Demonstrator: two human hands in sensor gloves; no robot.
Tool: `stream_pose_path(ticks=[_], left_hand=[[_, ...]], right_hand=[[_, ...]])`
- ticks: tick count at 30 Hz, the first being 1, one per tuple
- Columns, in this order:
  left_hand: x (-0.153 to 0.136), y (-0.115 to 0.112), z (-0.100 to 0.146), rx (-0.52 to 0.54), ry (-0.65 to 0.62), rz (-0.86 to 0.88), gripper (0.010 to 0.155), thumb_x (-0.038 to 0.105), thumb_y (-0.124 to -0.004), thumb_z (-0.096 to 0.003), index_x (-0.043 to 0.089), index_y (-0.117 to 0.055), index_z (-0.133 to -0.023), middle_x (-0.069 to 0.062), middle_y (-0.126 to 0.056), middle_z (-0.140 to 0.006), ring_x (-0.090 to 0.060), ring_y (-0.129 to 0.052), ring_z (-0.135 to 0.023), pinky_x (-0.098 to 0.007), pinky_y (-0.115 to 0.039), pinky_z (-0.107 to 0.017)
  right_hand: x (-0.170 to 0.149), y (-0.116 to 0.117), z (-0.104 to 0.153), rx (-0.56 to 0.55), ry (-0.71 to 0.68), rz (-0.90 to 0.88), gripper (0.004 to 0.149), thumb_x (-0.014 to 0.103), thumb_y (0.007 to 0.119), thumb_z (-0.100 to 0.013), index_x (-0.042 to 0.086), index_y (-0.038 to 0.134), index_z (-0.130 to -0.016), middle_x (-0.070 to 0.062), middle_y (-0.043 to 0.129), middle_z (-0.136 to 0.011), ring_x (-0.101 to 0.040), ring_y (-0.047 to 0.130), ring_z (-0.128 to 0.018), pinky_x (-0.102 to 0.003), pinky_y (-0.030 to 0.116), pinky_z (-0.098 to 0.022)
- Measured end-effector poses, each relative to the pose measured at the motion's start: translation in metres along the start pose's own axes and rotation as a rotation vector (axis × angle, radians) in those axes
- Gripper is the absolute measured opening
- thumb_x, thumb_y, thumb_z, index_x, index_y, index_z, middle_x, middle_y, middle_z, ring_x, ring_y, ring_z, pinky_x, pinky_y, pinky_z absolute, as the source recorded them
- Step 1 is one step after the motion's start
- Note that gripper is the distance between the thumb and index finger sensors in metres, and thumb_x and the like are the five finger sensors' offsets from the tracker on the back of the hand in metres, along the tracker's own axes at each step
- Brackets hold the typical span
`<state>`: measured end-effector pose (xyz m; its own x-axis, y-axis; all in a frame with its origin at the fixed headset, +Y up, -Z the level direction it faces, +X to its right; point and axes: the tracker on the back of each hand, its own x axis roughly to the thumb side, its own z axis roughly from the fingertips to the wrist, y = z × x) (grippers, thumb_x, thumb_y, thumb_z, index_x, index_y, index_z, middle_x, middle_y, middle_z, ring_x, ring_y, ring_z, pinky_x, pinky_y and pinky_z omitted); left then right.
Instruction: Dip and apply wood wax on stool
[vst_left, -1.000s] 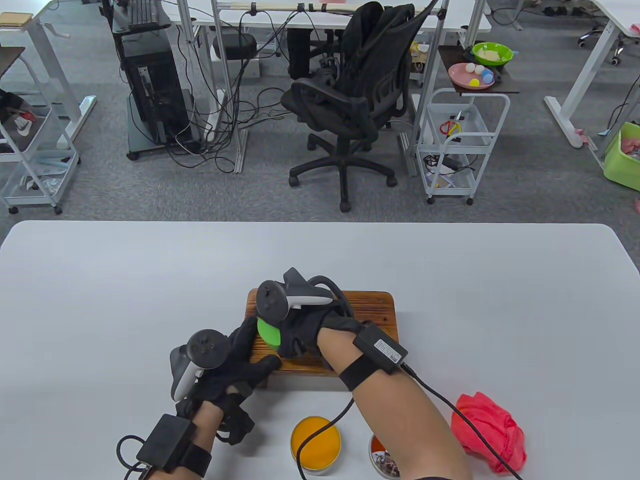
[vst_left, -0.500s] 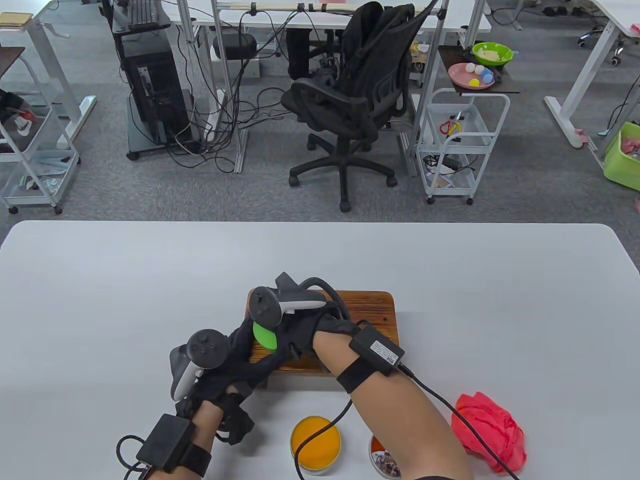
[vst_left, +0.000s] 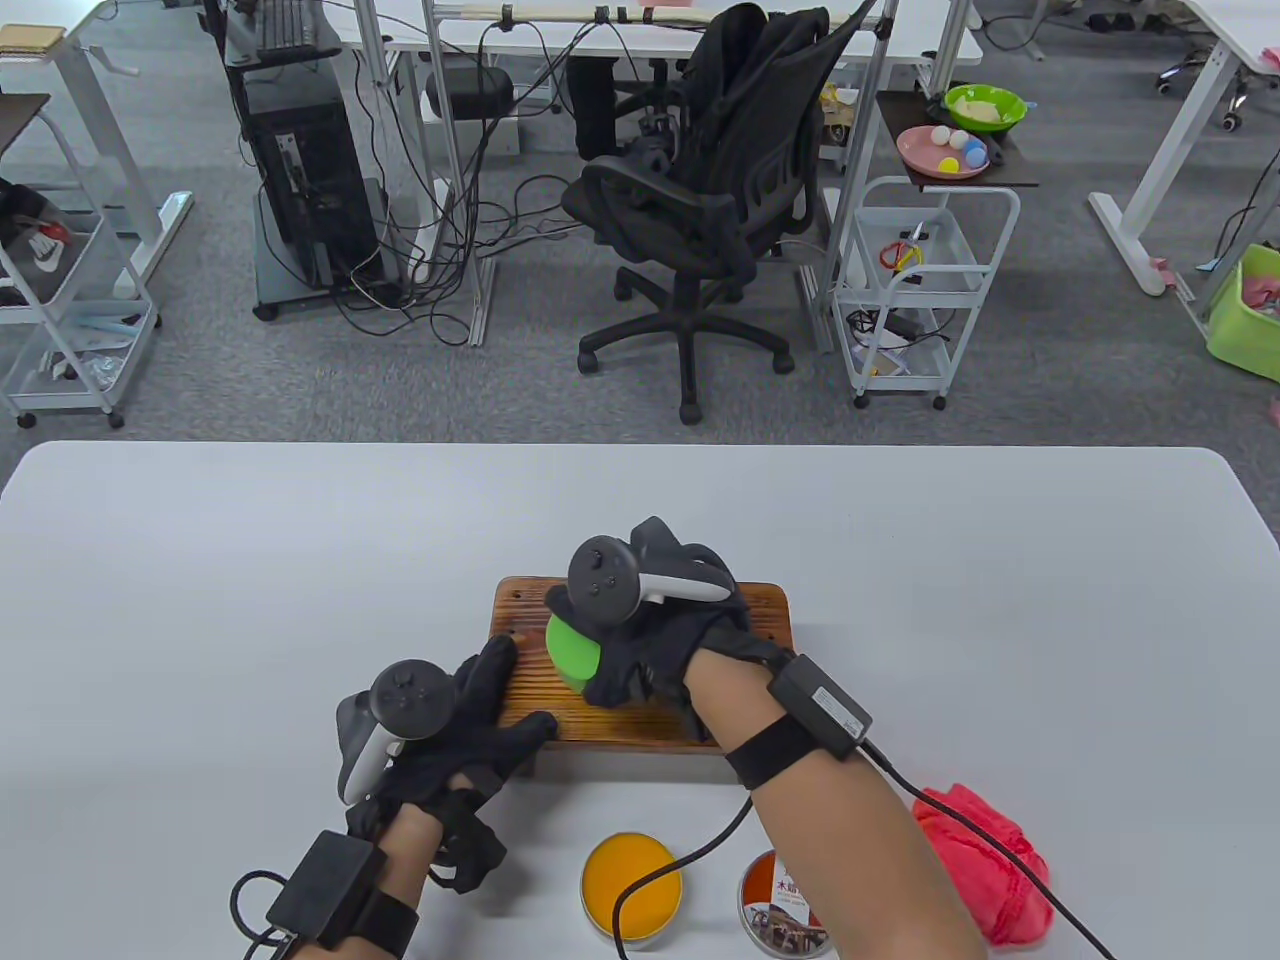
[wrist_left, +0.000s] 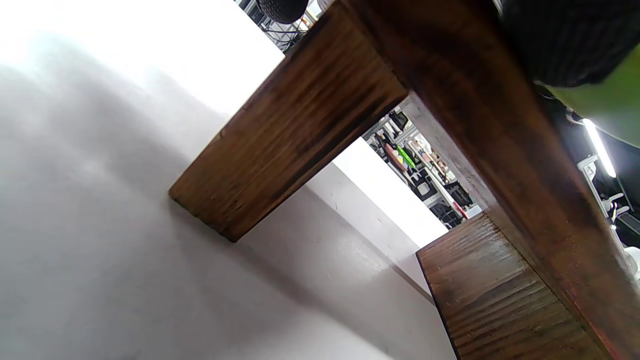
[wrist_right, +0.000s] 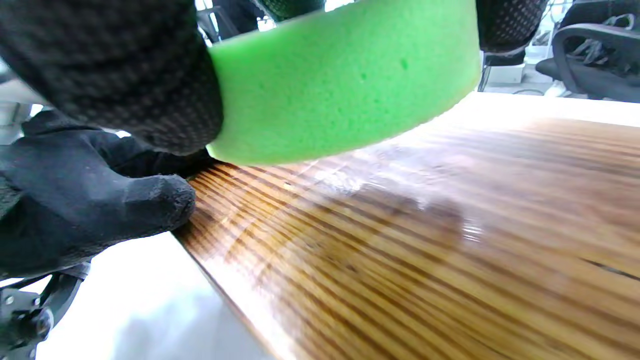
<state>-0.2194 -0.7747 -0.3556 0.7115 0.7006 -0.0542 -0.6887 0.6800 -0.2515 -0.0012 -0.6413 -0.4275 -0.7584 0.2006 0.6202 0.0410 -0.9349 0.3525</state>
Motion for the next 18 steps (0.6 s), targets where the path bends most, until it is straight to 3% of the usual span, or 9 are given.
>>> stream_pose_path(ticks=[6, 11, 18], left_hand=[[0.002, 0.01, 0.022, -0.016, 0.007, -0.031, 0.106, 0.079, -0.079, -0.0391, 0.039, -0.016, -0.114, -0.016, -0.024, -0.124, -0.057, -0.03, -0.109, -0.081, -0.029, -0.07], [0.002, 0.021, 0.055, 0.036, -0.01, -0.108, 0.106, 0.078, -0.079, -0.0401, 0.036, -0.017, -0.114, -0.017, -0.028, -0.123, -0.057, -0.037, -0.108, -0.08, -0.033, -0.07], [0.002, -0.004, 0.098, 0.016, -0.037, -0.142, 0.105, 0.076, -0.079, -0.0418, 0.031, -0.018, -0.114, -0.02, -0.034, -0.121, -0.057, -0.048, -0.104, -0.078, -0.04, -0.07]], right_hand=[[-0.012, 0.004, 0.057, -0.007, -0.046, -0.095, 0.102, 0.059, 0.097, -0.032, 0.02, 0.045, -0.11, -0.027, 0.043, -0.115, -0.058, 0.059, -0.092, -0.062, 0.066, -0.066], [-0.01, 0.023, 0.101, 0.005, -0.06, -0.042, 0.102, 0.061, 0.097, -0.032, 0.02, 0.046, -0.11, -0.028, 0.045, -0.114, -0.058, 0.062, -0.091, -0.061, 0.068, -0.064], [-0.004, 0.061, 0.137, 0.04, -0.091, -0.039, 0.102, 0.063, 0.095, -0.032, 0.019, 0.046, -0.11, -0.029, 0.047, -0.113, -0.057, 0.064, -0.09, -0.061, 0.07, -0.063]])
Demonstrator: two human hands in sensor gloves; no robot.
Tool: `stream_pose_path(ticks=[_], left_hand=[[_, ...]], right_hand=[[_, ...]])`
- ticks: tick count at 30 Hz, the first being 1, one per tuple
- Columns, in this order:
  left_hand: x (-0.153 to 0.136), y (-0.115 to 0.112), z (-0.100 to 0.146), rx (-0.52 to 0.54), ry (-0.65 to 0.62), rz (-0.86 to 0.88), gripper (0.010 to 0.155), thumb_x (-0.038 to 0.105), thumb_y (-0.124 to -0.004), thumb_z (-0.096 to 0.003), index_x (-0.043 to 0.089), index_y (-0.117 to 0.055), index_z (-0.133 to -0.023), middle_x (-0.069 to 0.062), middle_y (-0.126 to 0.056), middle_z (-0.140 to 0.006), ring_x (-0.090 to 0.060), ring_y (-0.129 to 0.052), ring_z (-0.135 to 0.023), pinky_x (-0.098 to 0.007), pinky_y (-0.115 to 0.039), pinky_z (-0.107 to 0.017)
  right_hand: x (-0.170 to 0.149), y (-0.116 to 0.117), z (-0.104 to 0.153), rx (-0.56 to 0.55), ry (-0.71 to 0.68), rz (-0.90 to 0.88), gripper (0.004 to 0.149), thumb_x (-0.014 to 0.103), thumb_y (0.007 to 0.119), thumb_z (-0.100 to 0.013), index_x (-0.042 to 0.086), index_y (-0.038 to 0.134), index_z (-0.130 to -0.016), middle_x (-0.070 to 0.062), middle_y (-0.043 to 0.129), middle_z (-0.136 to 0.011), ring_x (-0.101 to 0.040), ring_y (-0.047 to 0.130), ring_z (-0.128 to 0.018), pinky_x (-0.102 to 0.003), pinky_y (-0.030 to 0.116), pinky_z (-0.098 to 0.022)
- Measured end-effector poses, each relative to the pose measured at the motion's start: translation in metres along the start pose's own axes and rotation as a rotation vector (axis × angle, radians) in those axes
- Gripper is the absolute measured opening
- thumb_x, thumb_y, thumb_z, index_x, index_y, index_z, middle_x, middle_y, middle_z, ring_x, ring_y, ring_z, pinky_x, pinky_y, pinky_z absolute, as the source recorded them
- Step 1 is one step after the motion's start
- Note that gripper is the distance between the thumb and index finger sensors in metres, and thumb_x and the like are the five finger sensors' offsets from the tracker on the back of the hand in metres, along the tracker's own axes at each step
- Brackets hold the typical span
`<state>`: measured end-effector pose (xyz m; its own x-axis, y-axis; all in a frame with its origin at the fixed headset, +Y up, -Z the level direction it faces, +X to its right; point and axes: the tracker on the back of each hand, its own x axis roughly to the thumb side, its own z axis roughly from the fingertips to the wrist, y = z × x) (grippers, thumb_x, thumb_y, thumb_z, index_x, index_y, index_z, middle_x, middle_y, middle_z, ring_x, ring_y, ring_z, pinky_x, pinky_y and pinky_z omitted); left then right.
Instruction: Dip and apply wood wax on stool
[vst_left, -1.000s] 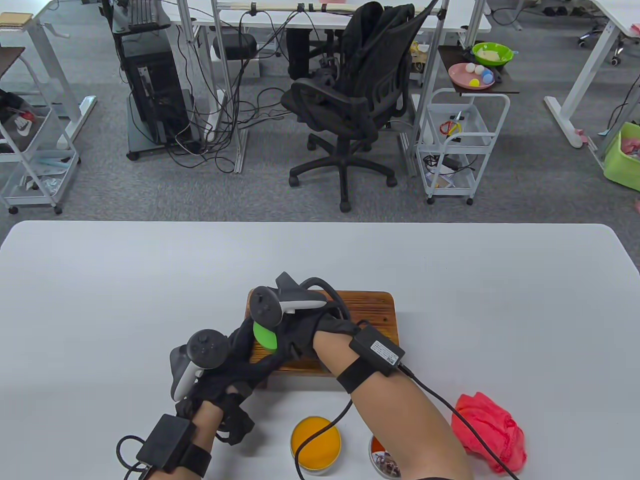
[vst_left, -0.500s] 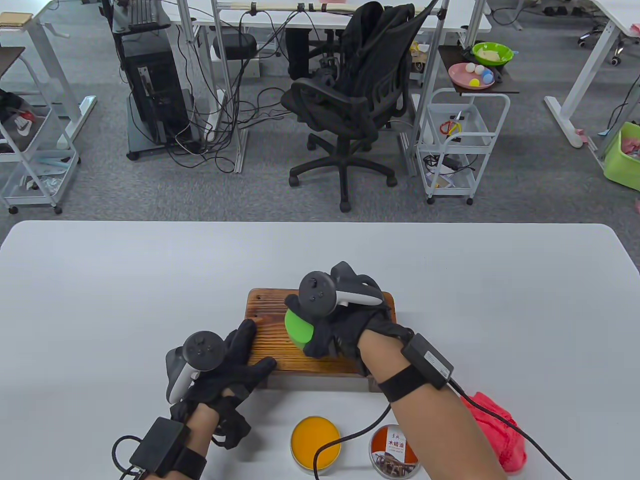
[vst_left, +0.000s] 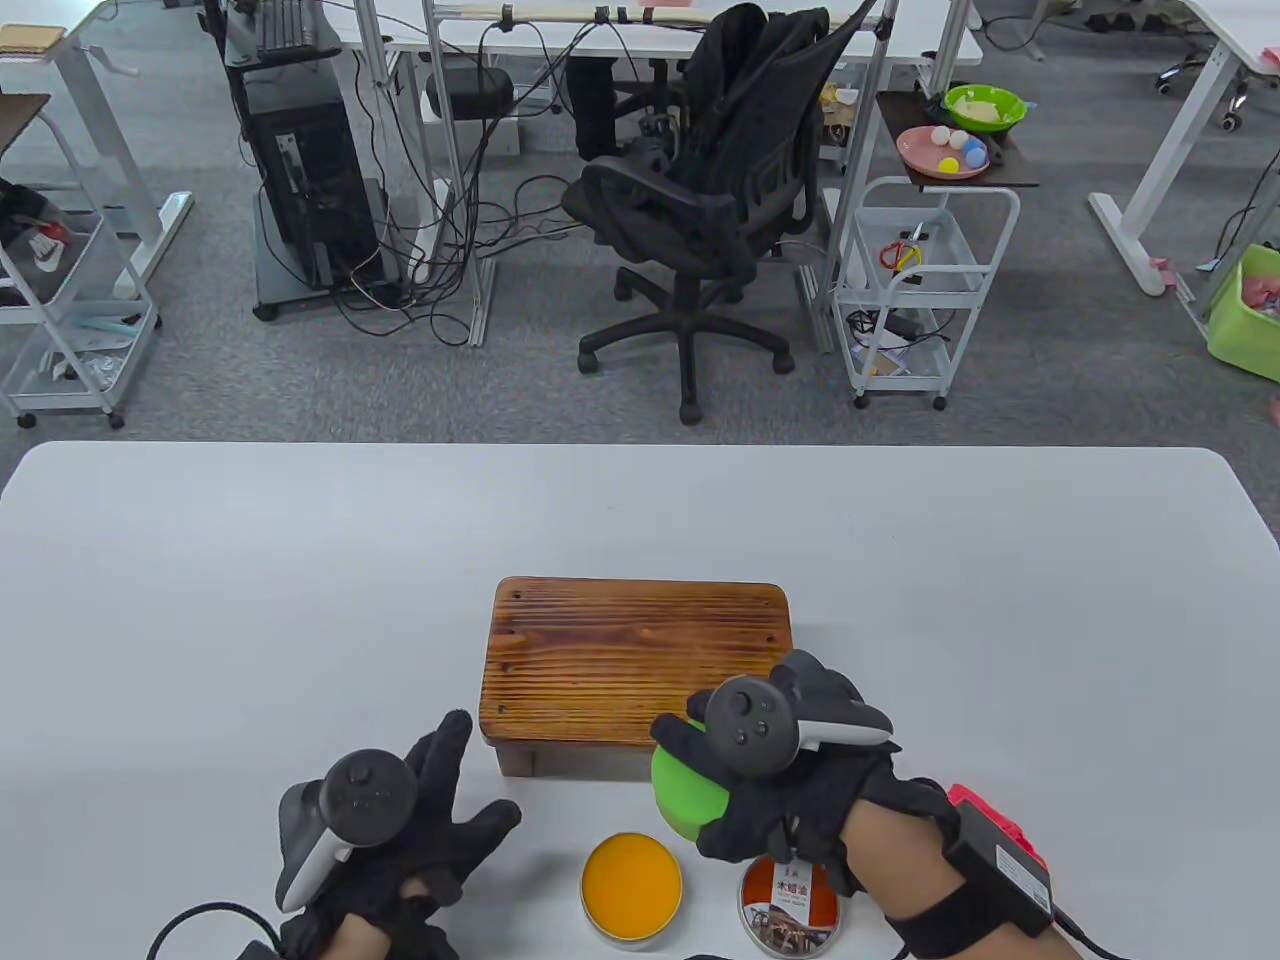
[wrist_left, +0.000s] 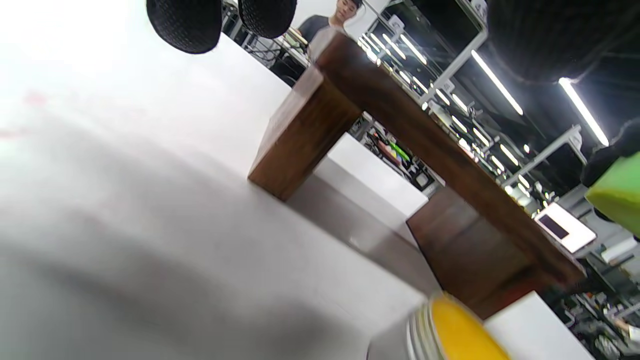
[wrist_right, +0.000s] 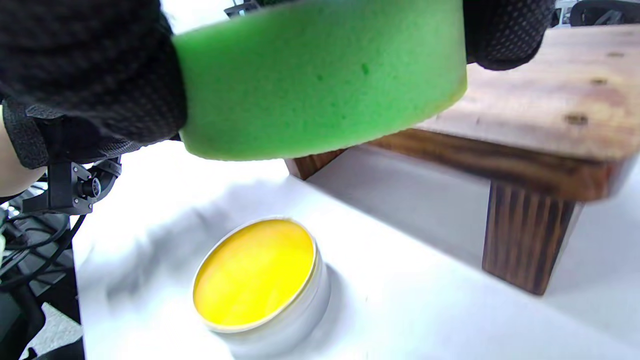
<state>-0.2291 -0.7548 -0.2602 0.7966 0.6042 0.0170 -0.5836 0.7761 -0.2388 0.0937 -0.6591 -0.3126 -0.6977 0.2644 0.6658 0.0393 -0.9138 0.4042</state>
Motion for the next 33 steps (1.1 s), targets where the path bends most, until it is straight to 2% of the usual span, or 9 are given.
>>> stream_pose_path(ticks=[7, 12, 18, 23, 30, 33], left_hand=[[0.007, -0.036, 0.004, -0.12, -0.037, -0.103, 0.106, 0.075, -0.082, -0.04, 0.03, -0.022, -0.115, -0.019, -0.038, -0.121, -0.057, -0.048, -0.104, -0.078, -0.042, -0.07], [0.014, -0.06, -0.003, -0.23, -0.062, -0.208, 0.108, 0.074, -0.086, -0.0377, 0.031, -0.024, -0.115, -0.018, -0.031, -0.122, -0.059, -0.036, -0.106, -0.079, -0.035, -0.07], [0.019, -0.082, -0.009, -0.333, -0.083, -0.323, 0.104, 0.073, -0.087, -0.0394, 0.034, -0.025, -0.114, -0.019, -0.018, -0.122, -0.059, -0.022, -0.105, -0.08, -0.027, -0.069], [0.019, -0.093, -0.011, -0.356, -0.085, -0.336, 0.097, 0.073, -0.084, -0.043, 0.038, -0.025, -0.112, -0.02, 0.001, -0.118, -0.059, -0.004, -0.101, -0.081, -0.02, -0.068], [0.015, -0.103, -0.013, -0.396, -0.073, -0.332, 0.086, 0.074, -0.079, -0.0469, 0.045, -0.028, -0.109, -0.018, 0.004, -0.117, -0.058, 0.003, -0.099, -0.081, -0.014, -0.066], [0.014, -0.104, -0.014, -0.392, -0.072, -0.334, 0.083, 0.074, -0.078, -0.048, 0.046, -0.028, -0.109, -0.018, 0.004, -0.117, -0.057, 0.004, -0.099, -0.081, -0.013, -0.065]], right_hand=[[0.008, 0.032, 0.006, 0.033, -0.022, 0.0, 0.102, 0.063, 0.095, -0.032, 0.018, 0.047, -0.11, -0.029, 0.048, -0.113, -0.057, 0.065, -0.089, -0.061, 0.07, -0.063], [0.012, 0.05, 0.001, 0.068, -0.03, 0.008, 0.102, 0.063, 0.095, -0.032, 0.018, 0.047, -0.11, -0.029, 0.048, -0.113, -0.057, 0.065, -0.089, -0.061, 0.07, -0.063], [0.019, 0.067, -0.008, 0.103, -0.026, 0.06, 0.101, 0.063, 0.095, -0.032, 0.018, 0.047, -0.109, -0.029, 0.048, -0.113, -0.057, 0.065, -0.089, -0.061, 0.07, -0.062], [0.027, 0.073, -0.015, 0.084, 0.009, 0.163, 0.101, 0.062, 0.096, -0.032, 0.018, 0.049, -0.109, -0.029, 0.049, -0.112, -0.057, 0.065, -0.088, -0.061, 0.07, -0.062], [0.039, 0.08, -0.027, 0.068, 0.033, 0.296, 0.099, 0.062, 0.096, -0.031, 0.019, 0.052, -0.108, -0.029, 0.05, -0.112, -0.057, 0.066, -0.087, -0.061, 0.07, -0.061], [0.041, 0.084, -0.032, 0.086, 0.025, 0.292, 0.097, 0.062, 0.097, -0.031, 0.019, 0.053, -0.108, -0.028, 0.051, -0.111, -0.056, 0.066, -0.087, -0.061, 0.07, -0.061]])
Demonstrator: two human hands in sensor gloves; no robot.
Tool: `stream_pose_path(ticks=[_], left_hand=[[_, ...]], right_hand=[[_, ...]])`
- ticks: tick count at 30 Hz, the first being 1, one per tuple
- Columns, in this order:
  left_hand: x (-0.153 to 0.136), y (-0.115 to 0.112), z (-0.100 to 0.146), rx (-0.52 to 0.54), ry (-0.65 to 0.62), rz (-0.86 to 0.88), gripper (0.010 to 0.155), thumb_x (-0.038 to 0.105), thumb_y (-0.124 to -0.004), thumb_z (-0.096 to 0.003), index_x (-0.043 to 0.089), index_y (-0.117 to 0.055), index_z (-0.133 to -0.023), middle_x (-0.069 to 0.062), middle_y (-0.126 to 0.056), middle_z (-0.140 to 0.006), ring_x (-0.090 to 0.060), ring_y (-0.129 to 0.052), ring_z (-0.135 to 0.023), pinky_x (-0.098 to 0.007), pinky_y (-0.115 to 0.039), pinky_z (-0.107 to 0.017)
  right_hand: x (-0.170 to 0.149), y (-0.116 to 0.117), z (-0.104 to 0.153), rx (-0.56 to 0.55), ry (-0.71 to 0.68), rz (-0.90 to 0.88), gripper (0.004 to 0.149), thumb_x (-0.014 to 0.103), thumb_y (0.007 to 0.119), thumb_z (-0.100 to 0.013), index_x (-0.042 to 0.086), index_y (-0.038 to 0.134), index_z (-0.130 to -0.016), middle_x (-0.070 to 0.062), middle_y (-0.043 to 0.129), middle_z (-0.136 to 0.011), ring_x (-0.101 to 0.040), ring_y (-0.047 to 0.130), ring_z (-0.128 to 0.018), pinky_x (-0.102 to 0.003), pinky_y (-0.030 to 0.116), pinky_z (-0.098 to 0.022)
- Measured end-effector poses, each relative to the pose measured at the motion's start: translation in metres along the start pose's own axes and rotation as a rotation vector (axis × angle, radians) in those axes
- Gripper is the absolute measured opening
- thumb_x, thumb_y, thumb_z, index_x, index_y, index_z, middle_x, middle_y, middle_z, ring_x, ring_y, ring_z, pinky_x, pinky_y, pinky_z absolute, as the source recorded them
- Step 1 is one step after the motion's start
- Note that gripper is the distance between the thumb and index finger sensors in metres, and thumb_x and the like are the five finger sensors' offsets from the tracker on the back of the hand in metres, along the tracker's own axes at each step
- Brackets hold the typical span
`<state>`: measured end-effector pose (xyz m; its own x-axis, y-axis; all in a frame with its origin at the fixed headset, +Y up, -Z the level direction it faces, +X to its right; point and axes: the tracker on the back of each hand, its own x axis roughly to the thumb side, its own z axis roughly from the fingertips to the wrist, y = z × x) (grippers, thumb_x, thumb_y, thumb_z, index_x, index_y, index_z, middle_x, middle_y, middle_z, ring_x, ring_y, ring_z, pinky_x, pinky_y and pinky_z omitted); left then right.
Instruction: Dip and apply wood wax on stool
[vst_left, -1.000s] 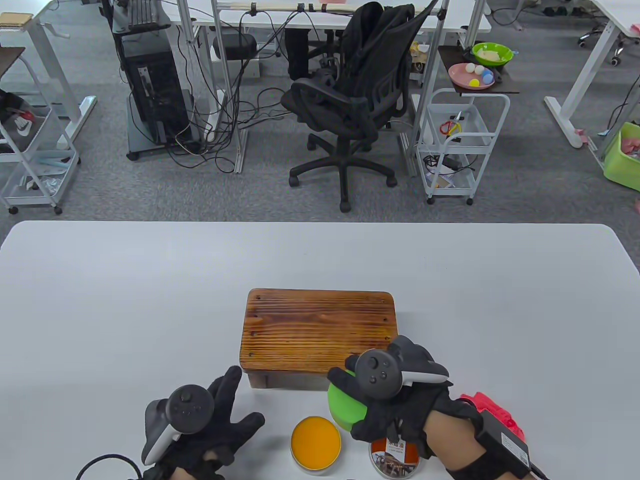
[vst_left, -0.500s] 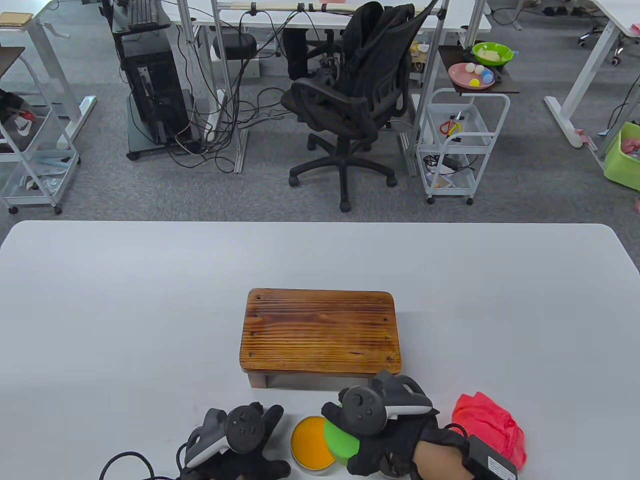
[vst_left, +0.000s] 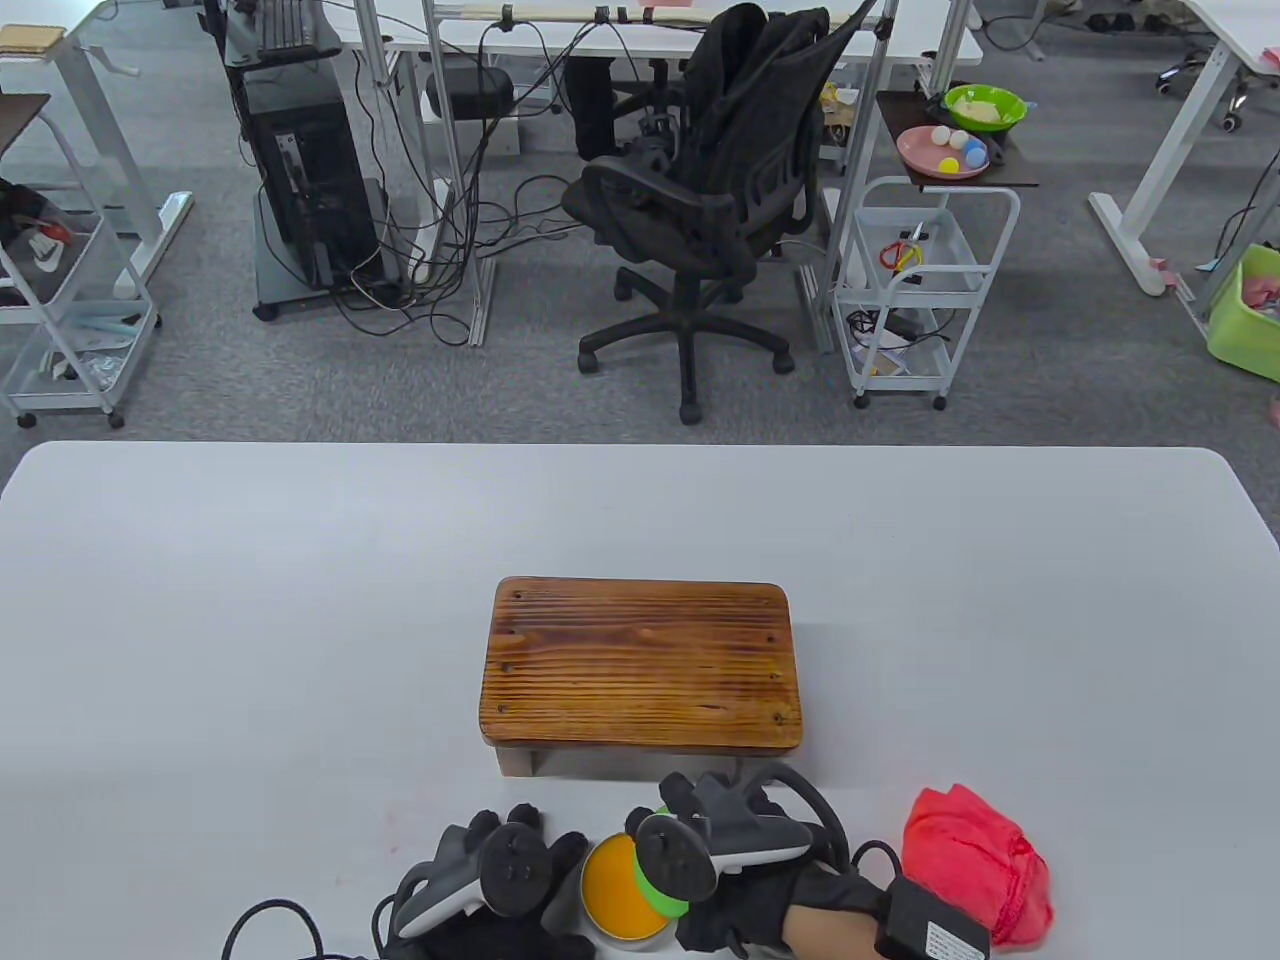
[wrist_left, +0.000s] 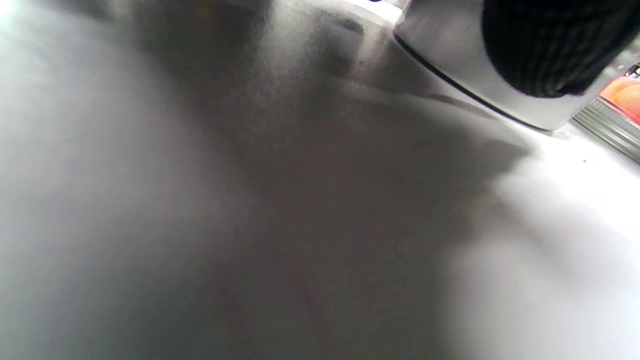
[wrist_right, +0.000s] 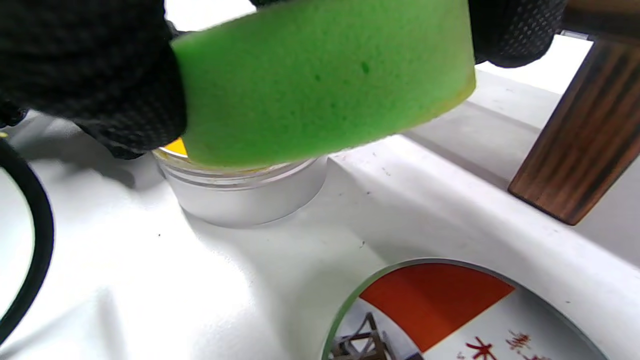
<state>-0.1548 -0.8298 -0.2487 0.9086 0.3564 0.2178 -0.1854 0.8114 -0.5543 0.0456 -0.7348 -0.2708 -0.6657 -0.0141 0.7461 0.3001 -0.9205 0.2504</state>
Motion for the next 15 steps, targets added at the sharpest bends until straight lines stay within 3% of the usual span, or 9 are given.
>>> stream_pose_path(ticks=[15], left_hand=[[0.0011, 0.0001, -0.0015, 0.029, -0.002, 0.031, 0.066, 0.072, -0.075, -0.0532, 0.052, -0.038, -0.105, -0.015, 0.004, -0.118, -0.055, 0.007, -0.099, -0.08, -0.008, -0.064]], right_hand=[[0.012, 0.0, -0.0096, -0.002, -0.007, 0.062, 0.092, 0.06, 0.097, -0.032, 0.02, 0.059, -0.105, -0.026, 0.053, -0.11, -0.055, 0.067, -0.086, -0.06, 0.07, -0.06]])
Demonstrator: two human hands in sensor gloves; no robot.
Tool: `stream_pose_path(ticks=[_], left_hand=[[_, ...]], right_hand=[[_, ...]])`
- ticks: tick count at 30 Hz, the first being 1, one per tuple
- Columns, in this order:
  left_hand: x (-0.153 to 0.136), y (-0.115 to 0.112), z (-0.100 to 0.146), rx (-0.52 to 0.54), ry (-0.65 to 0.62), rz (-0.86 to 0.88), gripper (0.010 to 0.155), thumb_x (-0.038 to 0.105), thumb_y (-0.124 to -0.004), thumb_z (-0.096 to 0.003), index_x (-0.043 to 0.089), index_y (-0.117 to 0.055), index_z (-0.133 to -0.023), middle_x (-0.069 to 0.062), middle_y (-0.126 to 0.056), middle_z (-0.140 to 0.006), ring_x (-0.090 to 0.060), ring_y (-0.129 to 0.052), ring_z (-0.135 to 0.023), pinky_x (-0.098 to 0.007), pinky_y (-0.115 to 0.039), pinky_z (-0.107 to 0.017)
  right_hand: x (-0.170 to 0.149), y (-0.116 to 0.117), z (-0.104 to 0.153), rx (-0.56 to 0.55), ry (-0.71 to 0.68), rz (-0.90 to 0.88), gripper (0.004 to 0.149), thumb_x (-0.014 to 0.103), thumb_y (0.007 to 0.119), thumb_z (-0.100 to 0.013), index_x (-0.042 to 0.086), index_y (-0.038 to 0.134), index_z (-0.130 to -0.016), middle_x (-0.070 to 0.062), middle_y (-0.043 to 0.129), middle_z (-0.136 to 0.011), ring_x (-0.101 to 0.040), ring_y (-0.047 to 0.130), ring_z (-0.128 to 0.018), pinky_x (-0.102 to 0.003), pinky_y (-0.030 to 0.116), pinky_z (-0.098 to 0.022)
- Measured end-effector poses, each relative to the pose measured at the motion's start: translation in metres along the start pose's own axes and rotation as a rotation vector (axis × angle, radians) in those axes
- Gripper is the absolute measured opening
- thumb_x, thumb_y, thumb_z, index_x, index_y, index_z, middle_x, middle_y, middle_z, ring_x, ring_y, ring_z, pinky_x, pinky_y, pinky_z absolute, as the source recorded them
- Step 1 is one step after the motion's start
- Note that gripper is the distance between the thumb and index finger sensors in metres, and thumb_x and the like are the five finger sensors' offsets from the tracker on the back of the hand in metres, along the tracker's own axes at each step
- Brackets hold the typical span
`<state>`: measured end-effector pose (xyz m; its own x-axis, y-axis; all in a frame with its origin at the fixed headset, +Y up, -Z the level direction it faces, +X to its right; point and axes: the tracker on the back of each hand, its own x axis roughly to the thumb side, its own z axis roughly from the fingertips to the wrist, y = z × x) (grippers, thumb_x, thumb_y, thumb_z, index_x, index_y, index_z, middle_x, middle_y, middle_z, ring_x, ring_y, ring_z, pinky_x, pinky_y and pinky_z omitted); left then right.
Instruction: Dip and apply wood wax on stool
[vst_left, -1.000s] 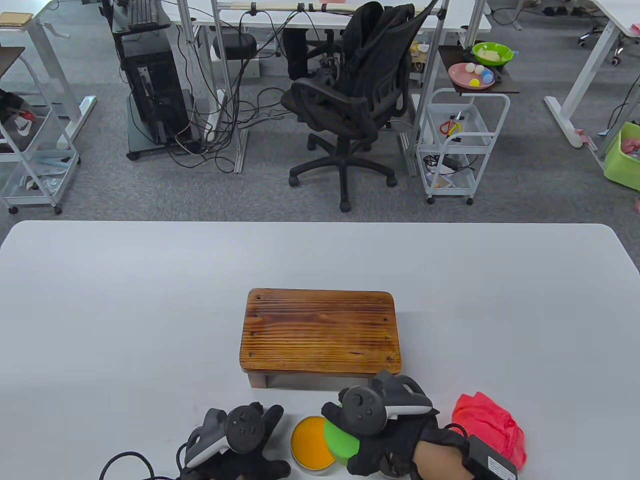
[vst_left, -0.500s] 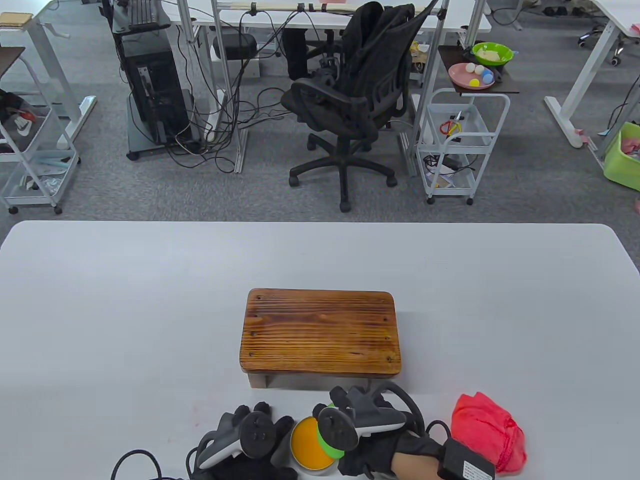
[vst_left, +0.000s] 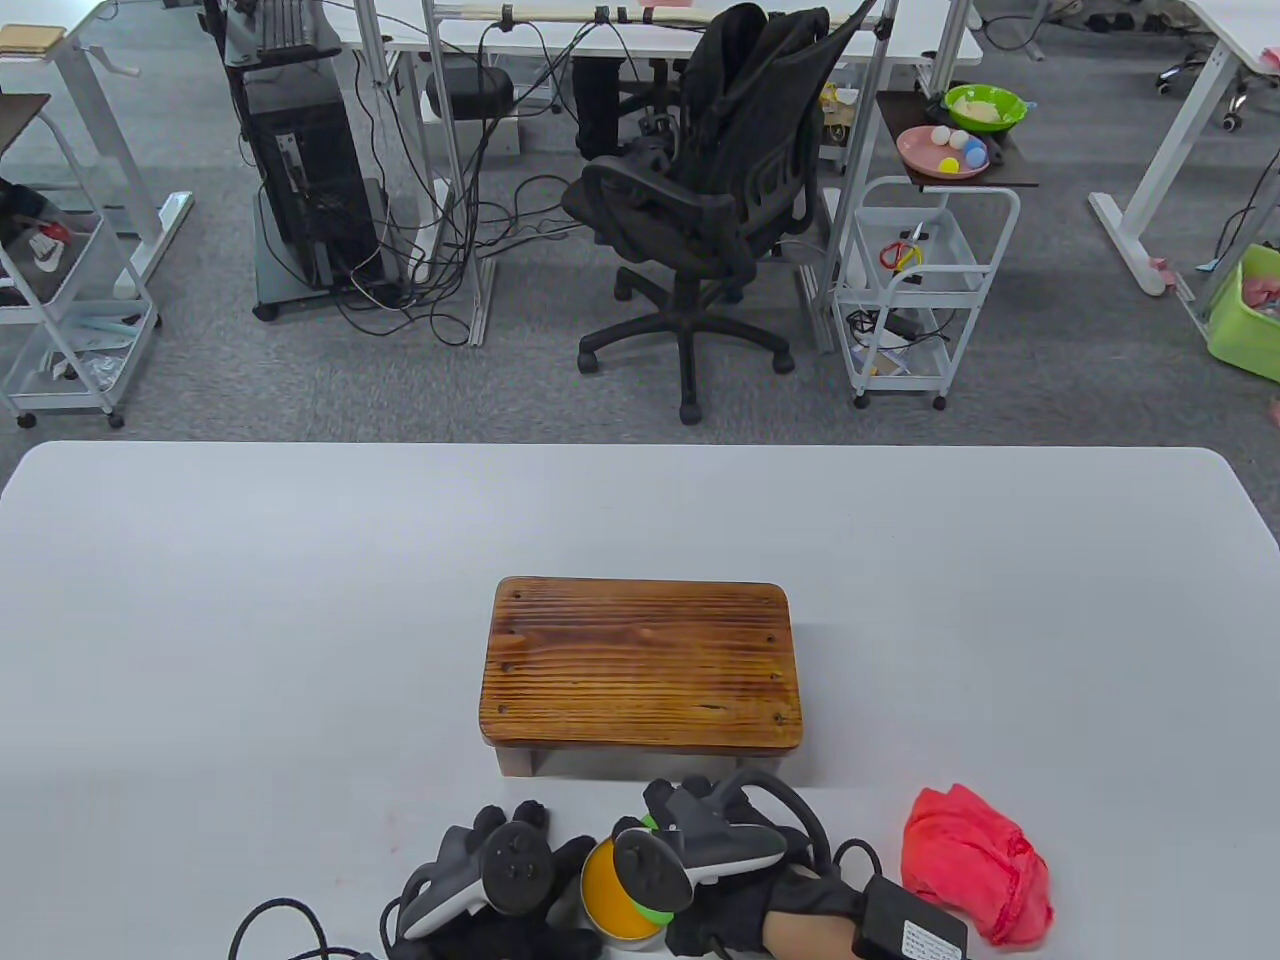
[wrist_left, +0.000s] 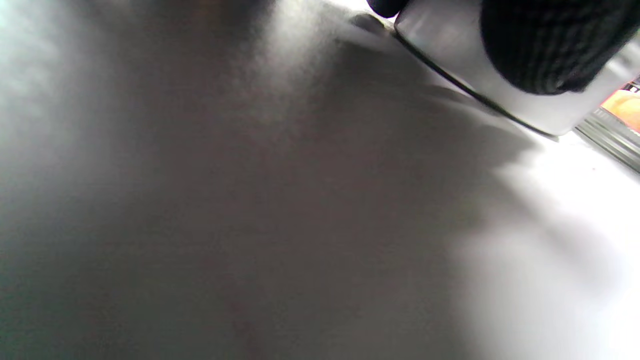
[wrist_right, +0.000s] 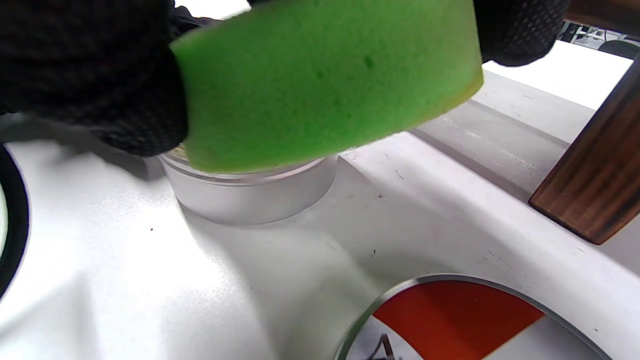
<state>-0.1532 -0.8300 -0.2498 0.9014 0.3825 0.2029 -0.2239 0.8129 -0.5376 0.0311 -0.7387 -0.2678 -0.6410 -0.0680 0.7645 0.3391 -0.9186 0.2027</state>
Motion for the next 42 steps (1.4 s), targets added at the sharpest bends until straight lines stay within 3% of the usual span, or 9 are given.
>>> stream_pose_path(ticks=[18, 42], left_hand=[[0.001, 0.0, -0.001, 0.009, -0.003, -0.001, 0.066, 0.072, -0.074, -0.0542, 0.051, -0.037, -0.105, -0.014, 0.004, -0.118, -0.054, 0.007, -0.1, -0.08, -0.007, -0.064], [0.0, 0.0, -0.001, 0.004, 0.007, -0.025, 0.068, 0.073, -0.073, -0.0538, 0.052, -0.034, -0.105, -0.014, 0.004, -0.118, -0.054, 0.006, -0.1, -0.08, -0.009, -0.064]], right_hand=[[0.015, -0.004, -0.011, -0.002, -0.031, -0.001, 0.089, 0.057, 0.098, -0.034, 0.018, 0.06, -0.104, -0.026, 0.055, -0.109, -0.055, 0.068, -0.086, -0.06, 0.071, -0.06], [0.002, 0.003, -0.016, -0.009, -0.092, -0.252, 0.095, 0.058, 0.096, -0.035, 0.017, 0.049, -0.107, -0.027, 0.05, -0.11, -0.051, 0.067, -0.088, -0.055, 0.072, -0.063]])
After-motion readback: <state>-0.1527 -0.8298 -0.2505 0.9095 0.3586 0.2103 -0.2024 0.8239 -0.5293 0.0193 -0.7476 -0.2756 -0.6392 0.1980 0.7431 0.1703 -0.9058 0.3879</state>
